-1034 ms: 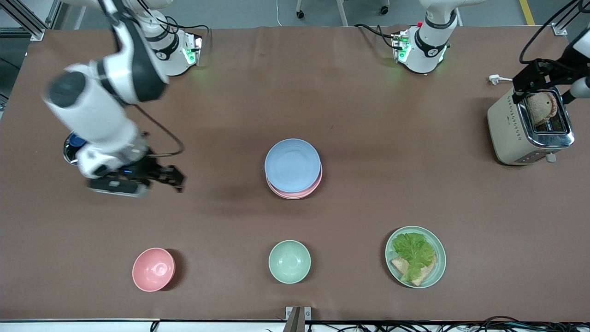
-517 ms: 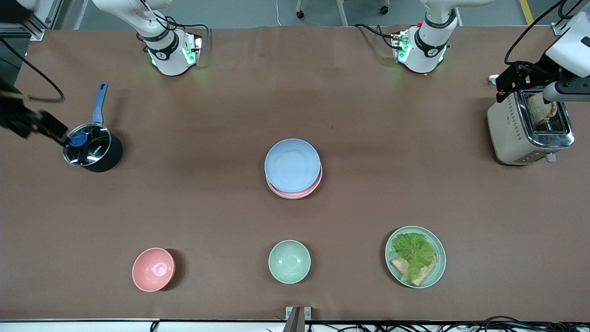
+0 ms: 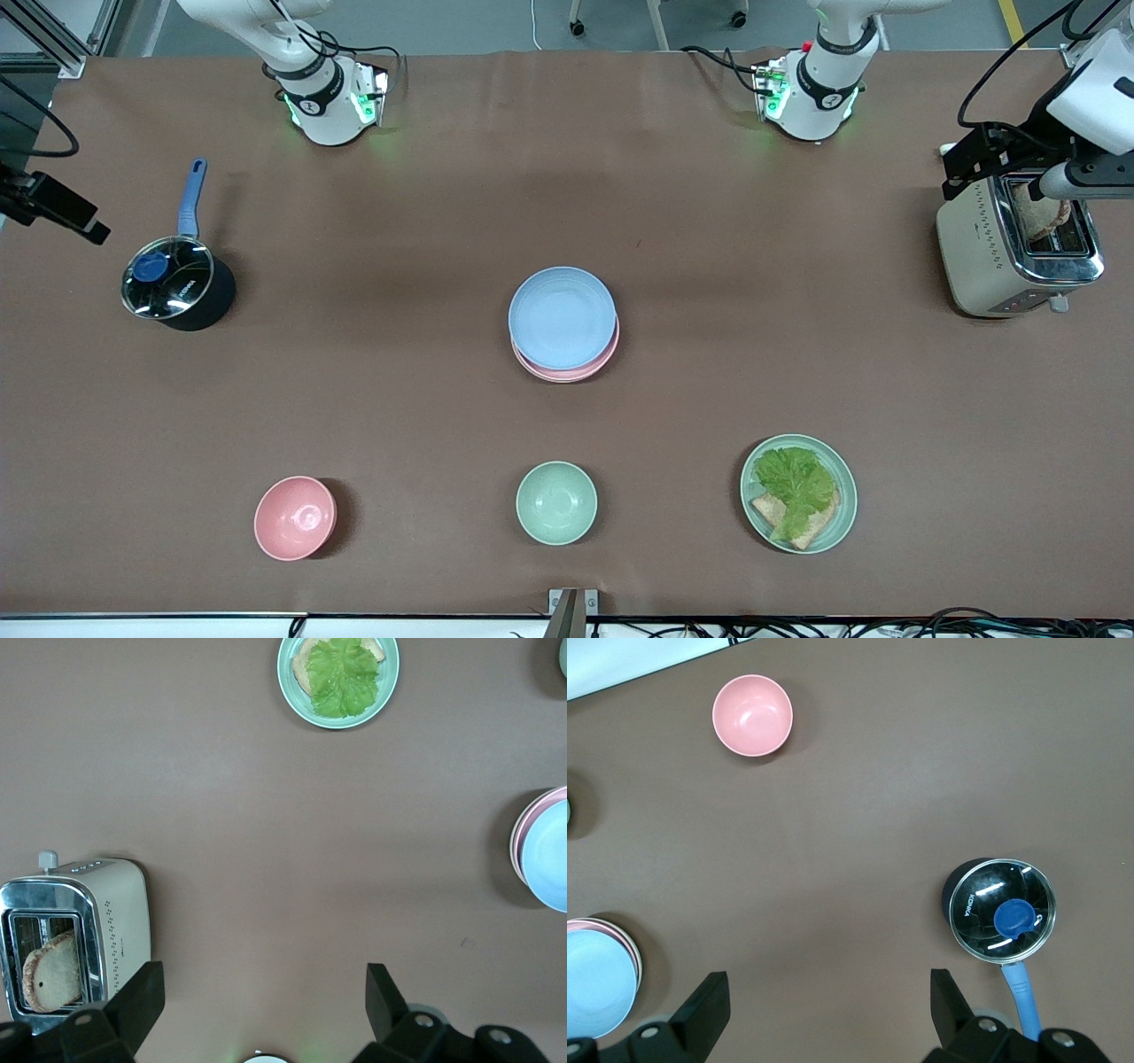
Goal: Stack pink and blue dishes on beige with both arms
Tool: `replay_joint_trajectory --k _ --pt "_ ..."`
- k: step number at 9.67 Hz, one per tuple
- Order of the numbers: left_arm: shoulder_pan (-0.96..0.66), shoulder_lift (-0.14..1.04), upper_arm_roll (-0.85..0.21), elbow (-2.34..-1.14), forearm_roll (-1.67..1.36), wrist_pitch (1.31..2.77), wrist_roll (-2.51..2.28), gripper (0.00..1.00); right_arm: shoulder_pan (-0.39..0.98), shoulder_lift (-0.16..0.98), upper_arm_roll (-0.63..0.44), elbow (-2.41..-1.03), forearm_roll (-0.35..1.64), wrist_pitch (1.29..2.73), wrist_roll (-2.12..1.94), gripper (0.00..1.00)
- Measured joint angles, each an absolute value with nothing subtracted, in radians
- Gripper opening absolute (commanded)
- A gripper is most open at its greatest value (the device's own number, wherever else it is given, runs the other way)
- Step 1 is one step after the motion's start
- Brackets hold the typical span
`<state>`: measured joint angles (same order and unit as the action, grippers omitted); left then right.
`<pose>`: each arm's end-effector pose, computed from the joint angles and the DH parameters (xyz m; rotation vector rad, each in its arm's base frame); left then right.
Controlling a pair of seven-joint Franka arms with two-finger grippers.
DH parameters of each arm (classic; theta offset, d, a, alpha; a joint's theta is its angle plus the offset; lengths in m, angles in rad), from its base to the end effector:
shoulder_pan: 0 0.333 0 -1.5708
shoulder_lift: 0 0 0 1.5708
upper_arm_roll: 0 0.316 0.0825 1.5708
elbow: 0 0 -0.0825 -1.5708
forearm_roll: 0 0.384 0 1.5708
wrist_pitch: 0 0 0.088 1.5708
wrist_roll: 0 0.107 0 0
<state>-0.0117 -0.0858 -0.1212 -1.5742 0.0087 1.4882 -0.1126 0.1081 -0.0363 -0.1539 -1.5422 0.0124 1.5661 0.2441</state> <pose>0.5143 -0.0710 0.6614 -3.1225 0.0299 -0.0024 0.5426 -0.0253 0.6573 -3.0839 0.4496 -0.0899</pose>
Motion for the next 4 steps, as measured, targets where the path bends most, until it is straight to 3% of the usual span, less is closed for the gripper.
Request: replay_joint_trajectory --k 4 --pt "-0.011 -0.086 -0.119 -1.563 0.009 1.490 -0.115 1.00 0.108 -0.035 -0.154 -1.542 0.010 1.564 0.214 1.00"
